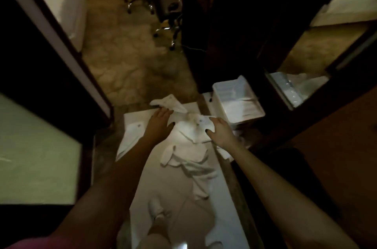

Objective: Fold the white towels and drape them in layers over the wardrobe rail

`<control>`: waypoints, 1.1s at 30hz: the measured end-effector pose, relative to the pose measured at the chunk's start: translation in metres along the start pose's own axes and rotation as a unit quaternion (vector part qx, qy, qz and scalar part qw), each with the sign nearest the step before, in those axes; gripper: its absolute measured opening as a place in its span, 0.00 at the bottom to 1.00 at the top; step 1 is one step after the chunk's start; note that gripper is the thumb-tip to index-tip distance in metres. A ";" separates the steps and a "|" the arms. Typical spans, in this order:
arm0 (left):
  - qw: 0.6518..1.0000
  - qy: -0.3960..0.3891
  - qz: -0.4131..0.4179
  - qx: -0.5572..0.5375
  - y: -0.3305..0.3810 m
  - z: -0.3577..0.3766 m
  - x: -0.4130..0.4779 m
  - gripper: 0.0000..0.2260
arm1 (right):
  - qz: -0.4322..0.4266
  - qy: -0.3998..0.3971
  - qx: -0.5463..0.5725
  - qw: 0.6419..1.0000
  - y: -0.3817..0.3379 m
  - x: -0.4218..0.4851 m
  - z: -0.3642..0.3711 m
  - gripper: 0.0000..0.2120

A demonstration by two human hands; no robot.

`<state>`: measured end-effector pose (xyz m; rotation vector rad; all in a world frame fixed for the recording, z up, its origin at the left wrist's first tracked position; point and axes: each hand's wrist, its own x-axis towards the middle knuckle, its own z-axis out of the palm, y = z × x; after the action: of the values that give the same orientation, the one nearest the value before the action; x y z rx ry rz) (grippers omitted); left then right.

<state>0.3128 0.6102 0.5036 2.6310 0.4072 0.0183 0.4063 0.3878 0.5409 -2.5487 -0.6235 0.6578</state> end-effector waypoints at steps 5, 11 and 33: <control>0.994 -0.040 -0.101 -0.021 -0.111 0.008 0.000 0.24 | 0.031 -0.083 0.009 0.996 -0.052 0.071 0.078 0.28; 0.968 -0.032 -0.237 -0.083 -0.199 0.019 0.023 0.24 | 0.025 -0.142 0.027 0.989 -0.098 0.157 0.149 0.28; 0.906 -0.080 -0.394 -0.134 -0.585 0.389 0.130 0.23 | -0.037 -0.257 -0.090 0.962 -0.035 0.537 0.577 0.28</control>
<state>0.3049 0.9644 -0.1171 2.0116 1.2715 -0.3723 0.5091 0.8619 -0.0809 -2.5018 -0.9800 1.3072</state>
